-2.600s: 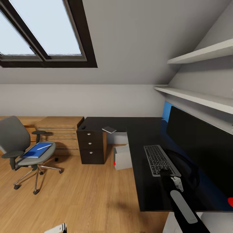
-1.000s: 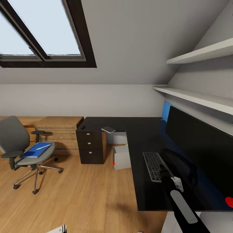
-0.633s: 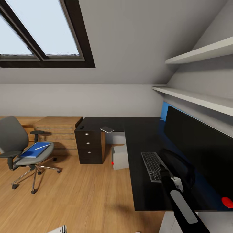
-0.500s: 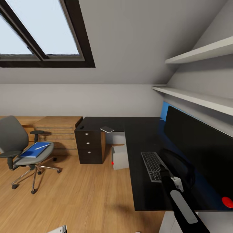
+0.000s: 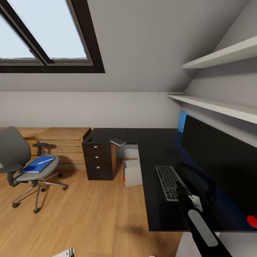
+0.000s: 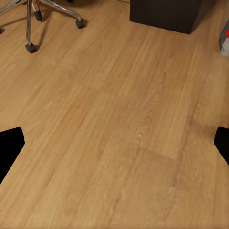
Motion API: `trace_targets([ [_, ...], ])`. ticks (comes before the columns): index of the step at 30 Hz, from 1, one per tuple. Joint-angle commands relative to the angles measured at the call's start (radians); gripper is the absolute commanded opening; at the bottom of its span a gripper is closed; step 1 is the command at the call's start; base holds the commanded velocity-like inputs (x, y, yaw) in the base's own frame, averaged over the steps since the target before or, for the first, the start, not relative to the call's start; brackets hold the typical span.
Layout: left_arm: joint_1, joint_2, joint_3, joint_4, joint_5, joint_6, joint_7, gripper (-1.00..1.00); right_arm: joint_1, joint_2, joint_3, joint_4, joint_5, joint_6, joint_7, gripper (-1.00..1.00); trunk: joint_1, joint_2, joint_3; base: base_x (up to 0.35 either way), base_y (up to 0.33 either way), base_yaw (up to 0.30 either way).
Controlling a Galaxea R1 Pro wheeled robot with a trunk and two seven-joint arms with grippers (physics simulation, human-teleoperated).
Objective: In the bedroom, organize the workspace by keeping the computer under the desk, ensuring the monitor is on the desk, placing the keyboard on the desk next to the monitor, placing the mouse on the desk next to the keyboard, moving the folder from the swivel chair onto the desk next to the mouse, stacking the notebook on top of the folder with the pen on top of the notebook, and positioning the swivel chair next to the desk.
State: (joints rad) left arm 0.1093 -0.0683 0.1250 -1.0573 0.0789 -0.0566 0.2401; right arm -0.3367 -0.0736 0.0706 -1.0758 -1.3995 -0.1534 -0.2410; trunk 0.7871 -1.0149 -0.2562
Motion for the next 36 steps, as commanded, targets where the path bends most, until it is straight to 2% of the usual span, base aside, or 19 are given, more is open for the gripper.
trace_targets([
  [1, 0.0, -0.001, 0.0, -0.001, 0.008, -0.003, 0.001, 1.0, -0.001, -0.001, 0.005, -0.001, -0.01, -0.008, -0.004, 1.0, 0.004, -0.008, -0.004, 0.0, 0.0, 0.0],
  [17, 0.0, 0.001, -0.002, -0.001, 0.007, -0.003, -0.001, 1.0, -0.001, -0.001, -0.001, -0.001, -0.026, -0.008, 0.006, 1.0, 0.065, -0.12, -0.054, 0.0, 0.0, 0.0],
  [36, 0.0, 0.005, 0.002, 0.005, 0.006, -0.006, -0.001, 1.0, -0.001, -0.002, -0.002, -0.001, -0.026, -0.006, 0.004, 1.0, 0.065, -0.12, -0.054, -0.014, 0.0, 0.0],
])
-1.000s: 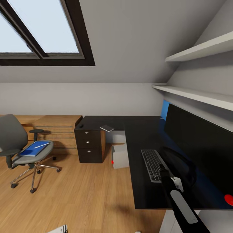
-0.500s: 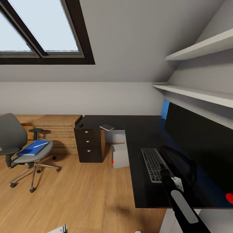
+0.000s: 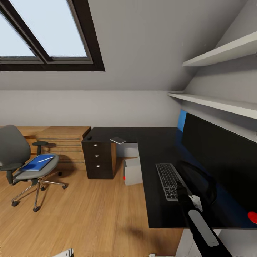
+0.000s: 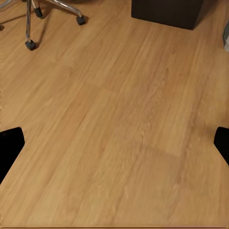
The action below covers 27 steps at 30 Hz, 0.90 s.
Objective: In the bedroom, organize the workspace by keeping the computer under the desk, ensuring the monitor is on the desk, placing the keyboard on the desk next to the monitor, placing the mouse on the desk next to the keyboard, moving the folder from the swivel chair onto the desk next to the mouse, stacking the notebook on top of the folder with the pen on top of the notebook, and positioning the swivel chair next to the desk.
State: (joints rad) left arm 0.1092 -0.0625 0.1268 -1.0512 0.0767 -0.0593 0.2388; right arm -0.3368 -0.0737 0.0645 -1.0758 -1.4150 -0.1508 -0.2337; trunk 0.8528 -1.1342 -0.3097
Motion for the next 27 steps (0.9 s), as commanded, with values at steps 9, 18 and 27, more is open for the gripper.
trace_targets([
  [9, 0.0, 0.002, 0.038, -0.001, 0.012, -0.002, 0.0, 1.0, -0.001, -0.001, 0.005, -0.001, -0.009, -0.01, -0.007, 1.0, 0.0, -0.001, -0.001, -0.305, 0.0, 0.0],
  [18, 0.001, 0.003, 0.052, -0.001, 0.012, -0.002, 0.0, 1.0, -0.001, 0.0, 0.006, -0.001, -0.009, -0.01, -0.007, 1.0, 0.0, -0.001, -0.001, -0.331, 0.0, 0.0],
  [27, 0.0, 0.006, 0.067, 0.025, 0.014, 0.002, 0.002, 1.0, -0.001, 0.001, 0.012, -0.001, -0.009, -0.011, -0.007, 1.0, 0.0, -0.001, -0.001, -0.332, 0.0, 0.0],
])
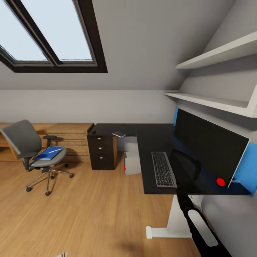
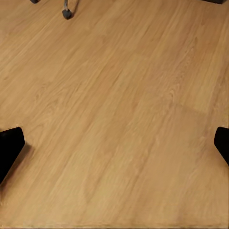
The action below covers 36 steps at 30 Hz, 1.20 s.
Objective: In the bedroom, organize the workspace by keeping the computer under the desk, ensuring the monitor is on the desk, placing the keyboard on the desk next to the monitor, placing the mouse on the desk next to the keyboard, moving the folder from the swivel chair onto the desk next to the mouse, stacking the notebook on top of the folder with the pen on top of the notebook, and positioning the swivel chair next to the desk.
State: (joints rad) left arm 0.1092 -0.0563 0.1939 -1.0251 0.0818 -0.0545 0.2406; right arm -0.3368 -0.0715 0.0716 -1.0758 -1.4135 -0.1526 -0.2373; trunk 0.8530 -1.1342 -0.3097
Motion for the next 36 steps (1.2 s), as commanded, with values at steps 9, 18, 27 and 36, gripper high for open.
trace_targets([
  [9, 0.0, 0.019, 0.004, 0.027, 0.009, -0.002, 0.002, 1.0, -0.001, 0.001, 0.032, 0.009, 0.001, 0.0, -0.06, 1.0, -0.001, -0.001, -0.001, -0.332, 0.0, 0.0],
  [18, 0.0, 0.02, 0.004, 0.03, 0.008, -0.004, 0.002, 1.0, -0.012, 0.005, 0.102, 0.012, 0.159, 0.085, -0.162, 1.0, -0.001, -0.001, -0.001, -0.265, -0.021, 0.0],
  [27, 0.0, 0.019, 0.004, 0.03, 0.007, -0.005, 0.004, 1.0, -0.023, 0.111, 0.198, 0.042, 0.563, 0.169, -0.254, 1.0, -0.001, -0.001, -0.001, -0.027, -0.003, 0.0],
  [36, 0.0, 0.017, 0.002, 0.03, 0.007, -0.008, 0.004, 1.0, -0.022, 0.173, 0.283, 0.238, 0.874, 0.144, -0.274, 1.0, -0.001, -0.001, -0.001, -0.001, 0.003, 0.0],
])
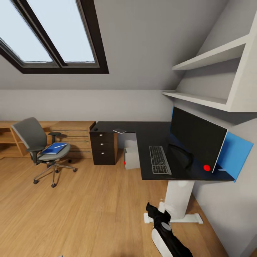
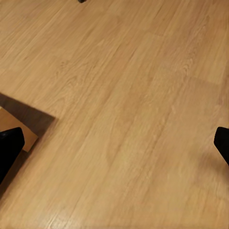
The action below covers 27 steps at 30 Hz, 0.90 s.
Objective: In the bedroom, organize the workspace by keeping the computer under the desk, ensuring the monitor is on the desk, placing the keyboard on the desk next to the monitor, placing the mouse on the desk next to the keyboard, moving the folder from the swivel chair onto the desk next to the mouse, stacking the notebook on top of the folder with the pen on top of the notebook, and positioning the swivel chair next to the desk.
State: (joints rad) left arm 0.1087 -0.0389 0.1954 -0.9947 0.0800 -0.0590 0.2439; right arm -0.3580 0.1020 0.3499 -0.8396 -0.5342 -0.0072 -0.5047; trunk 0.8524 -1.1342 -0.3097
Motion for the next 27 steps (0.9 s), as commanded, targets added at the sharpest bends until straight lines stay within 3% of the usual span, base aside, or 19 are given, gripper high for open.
trace_targets([
  [1, 0.001, -0.001, 0.0, -0.001, 0.008, -0.003, 0.0, 1.0, -0.001, 0.0, 0.007, 0.028, 0.005, -0.011, -0.007, 1.0, 0.0, -0.001, -0.001, 0.0, 0.063, 0.0],
  [9, 0.001, 0.0, -0.001, -0.001, 0.01, -0.004, -0.001, 1.0, -0.001, 0.002, 0.019, 0.314, 0.043, -0.201, -0.007, 1.0, 0.0, -0.001, -0.001, 0.0, 0.227, 0.0],
  [13, 0.001, 0.0, 0.0, -0.001, 0.01, -0.004, 0.0, 1.0, -0.001, 0.007, 0.03, 0.525, 0.049, -0.447, 0.003, 1.0, 0.0, -0.001, -0.001, 0.0, 0.316, 0.0],
  [16, 0.001, 0.0, 0.001, -0.001, 0.01, -0.004, 0.0, 1.0, -0.001, 0.013, 0.049, 0.612, 0.067, -0.569, 0.034, 1.0, 0.0, -0.001, -0.001, 0.0, 0.329, 0.0],
  [21, 0.0, 0.001, 0.001, -0.001, 0.008, -0.004, -0.001, 1.0, 0.001, 0.028, 0.074, 0.668, 0.098, -0.649, 0.101, 1.0, 0.0, -0.001, -0.001, 0.0, 0.334, 0.0],
  [27, 0.001, -0.001, -0.001, 0.0, 0.006, -0.004, 0.0, 1.0, 0.002, 0.034, 0.081, 0.679, 0.105, -0.662, 0.118, 1.0, 0.0, -0.001, -0.001, 0.008, 0.336, 0.0],
])
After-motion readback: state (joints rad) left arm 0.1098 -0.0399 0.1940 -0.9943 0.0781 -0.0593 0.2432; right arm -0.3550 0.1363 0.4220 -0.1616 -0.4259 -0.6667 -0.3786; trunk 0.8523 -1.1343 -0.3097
